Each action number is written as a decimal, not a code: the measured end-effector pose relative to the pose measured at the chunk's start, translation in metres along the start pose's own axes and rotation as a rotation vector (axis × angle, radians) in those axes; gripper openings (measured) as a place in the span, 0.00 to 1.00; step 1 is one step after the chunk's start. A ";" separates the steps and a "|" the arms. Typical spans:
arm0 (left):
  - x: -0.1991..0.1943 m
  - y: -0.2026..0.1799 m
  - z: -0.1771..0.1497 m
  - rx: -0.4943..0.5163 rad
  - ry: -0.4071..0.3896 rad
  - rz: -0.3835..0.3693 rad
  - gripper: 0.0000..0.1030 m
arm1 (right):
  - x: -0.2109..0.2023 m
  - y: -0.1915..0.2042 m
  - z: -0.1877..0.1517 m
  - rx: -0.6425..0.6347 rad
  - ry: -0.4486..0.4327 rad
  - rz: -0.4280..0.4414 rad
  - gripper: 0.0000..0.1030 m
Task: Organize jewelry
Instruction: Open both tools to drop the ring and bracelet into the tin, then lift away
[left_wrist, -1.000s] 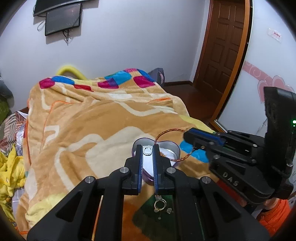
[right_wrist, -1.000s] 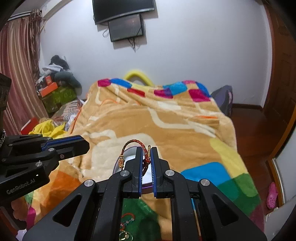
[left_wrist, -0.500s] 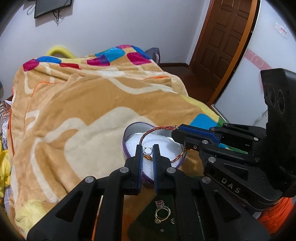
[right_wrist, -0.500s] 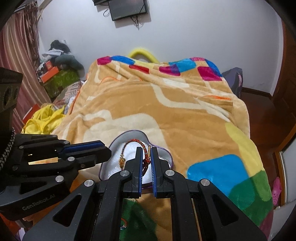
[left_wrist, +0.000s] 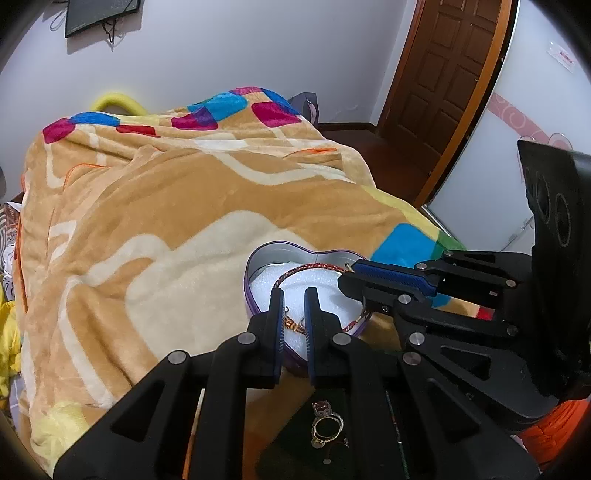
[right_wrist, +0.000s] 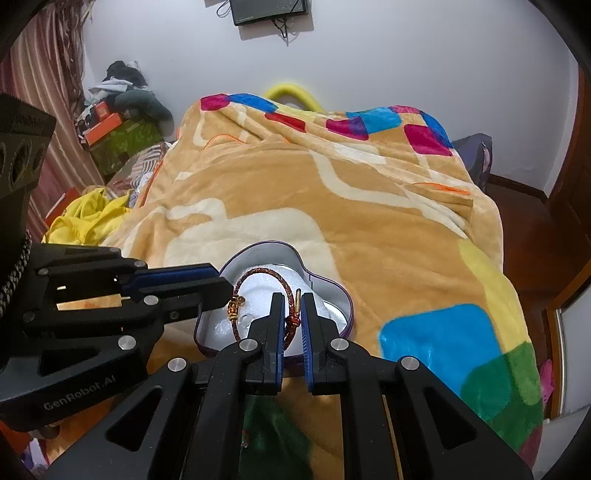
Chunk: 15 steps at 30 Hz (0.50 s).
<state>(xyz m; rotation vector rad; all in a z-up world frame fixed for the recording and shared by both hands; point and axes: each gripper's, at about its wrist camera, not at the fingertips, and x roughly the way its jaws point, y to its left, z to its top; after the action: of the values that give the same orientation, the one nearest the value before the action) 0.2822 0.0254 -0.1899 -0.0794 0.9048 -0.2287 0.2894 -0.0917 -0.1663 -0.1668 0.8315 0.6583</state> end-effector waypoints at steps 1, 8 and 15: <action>-0.001 0.000 0.000 -0.003 -0.001 0.003 0.09 | 0.000 0.000 0.000 0.000 0.000 -0.003 0.08; -0.011 0.002 0.000 -0.011 -0.015 0.010 0.18 | -0.012 0.002 0.001 0.003 -0.019 -0.025 0.21; -0.037 -0.001 0.000 -0.006 -0.056 0.025 0.21 | -0.035 0.006 0.003 0.004 -0.073 -0.049 0.34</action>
<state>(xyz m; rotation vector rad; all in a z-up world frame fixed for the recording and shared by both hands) 0.2605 0.0325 -0.1612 -0.0794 0.8503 -0.1999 0.2700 -0.1025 -0.1380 -0.1586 0.7559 0.6132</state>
